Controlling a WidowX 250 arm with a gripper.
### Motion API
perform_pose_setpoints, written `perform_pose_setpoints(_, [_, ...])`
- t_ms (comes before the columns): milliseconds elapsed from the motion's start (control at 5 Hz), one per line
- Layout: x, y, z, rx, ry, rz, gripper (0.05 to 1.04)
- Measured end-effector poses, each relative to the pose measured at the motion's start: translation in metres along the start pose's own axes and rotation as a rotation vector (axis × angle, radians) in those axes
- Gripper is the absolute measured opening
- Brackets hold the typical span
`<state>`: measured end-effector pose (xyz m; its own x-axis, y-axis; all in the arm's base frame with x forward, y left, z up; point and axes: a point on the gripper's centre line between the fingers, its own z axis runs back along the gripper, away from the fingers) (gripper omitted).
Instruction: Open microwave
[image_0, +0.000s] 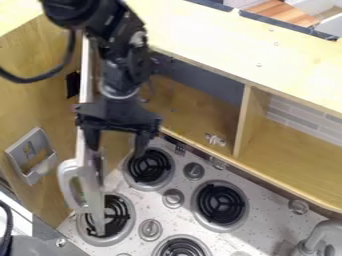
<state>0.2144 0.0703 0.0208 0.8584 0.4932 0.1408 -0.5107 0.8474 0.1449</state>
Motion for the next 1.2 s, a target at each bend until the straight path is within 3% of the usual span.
perform_pose_setpoints(800, [-0.004,0.034,0.000,0.037,0.001,0.066,0.997])
perform_pose_setpoints(1000, [-0.005,0.027,0.002,0.037,0.004,0.051,0.997])
perform_pose_setpoints(1200, [0.005,0.005,0.016,0.018,-0.039,-0.004,0.998])
